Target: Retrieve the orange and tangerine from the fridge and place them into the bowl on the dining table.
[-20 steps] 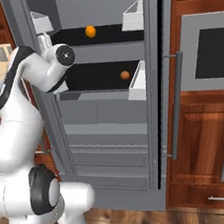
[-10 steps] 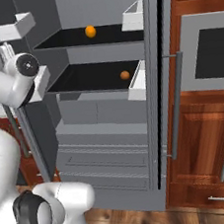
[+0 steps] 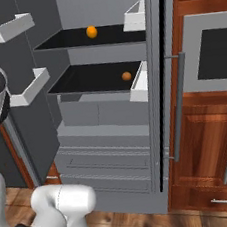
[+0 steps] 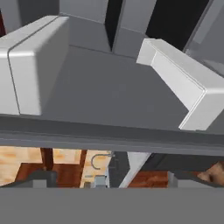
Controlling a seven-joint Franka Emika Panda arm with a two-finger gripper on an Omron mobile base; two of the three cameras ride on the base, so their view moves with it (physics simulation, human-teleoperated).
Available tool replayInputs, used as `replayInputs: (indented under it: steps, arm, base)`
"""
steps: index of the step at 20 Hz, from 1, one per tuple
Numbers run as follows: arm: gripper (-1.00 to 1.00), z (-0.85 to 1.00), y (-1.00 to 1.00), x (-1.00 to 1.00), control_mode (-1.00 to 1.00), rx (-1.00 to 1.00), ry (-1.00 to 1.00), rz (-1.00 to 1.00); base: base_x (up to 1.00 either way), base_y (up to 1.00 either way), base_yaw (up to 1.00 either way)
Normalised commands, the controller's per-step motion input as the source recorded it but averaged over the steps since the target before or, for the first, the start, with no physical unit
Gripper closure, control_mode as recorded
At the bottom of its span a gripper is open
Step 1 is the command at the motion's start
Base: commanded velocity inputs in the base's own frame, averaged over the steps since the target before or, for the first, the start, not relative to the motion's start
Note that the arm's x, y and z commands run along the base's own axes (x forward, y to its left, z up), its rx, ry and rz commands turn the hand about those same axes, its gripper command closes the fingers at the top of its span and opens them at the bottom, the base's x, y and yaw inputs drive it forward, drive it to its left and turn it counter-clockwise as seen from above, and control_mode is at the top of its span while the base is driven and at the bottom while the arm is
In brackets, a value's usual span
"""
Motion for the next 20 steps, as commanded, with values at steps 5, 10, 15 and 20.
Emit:
replayInputs:
  steps: [5,10,15,20]
  arm:
    - [-1.0,0.3,-0.97,-0.64,-1.0,-0.09,-0.03,-0.04]
    - [-1.0,0.26,-0.99,-0.73,-1.0,-0.23,0.0,-0.01]
    - [-1.0,0.08,-0.92,-0.7,-1.0,-0.37,0.03,0.0]
    - [-1.0,-0.01,-0.61,-0.33,-1.0,-0.47,0.06,0.0]
  base:
    - [0.0,0.0,0.0]
    - [0.0,0.0,0.0]
    - [0.0,0.0,0.0]
    - [0.0,0.0,0.0]
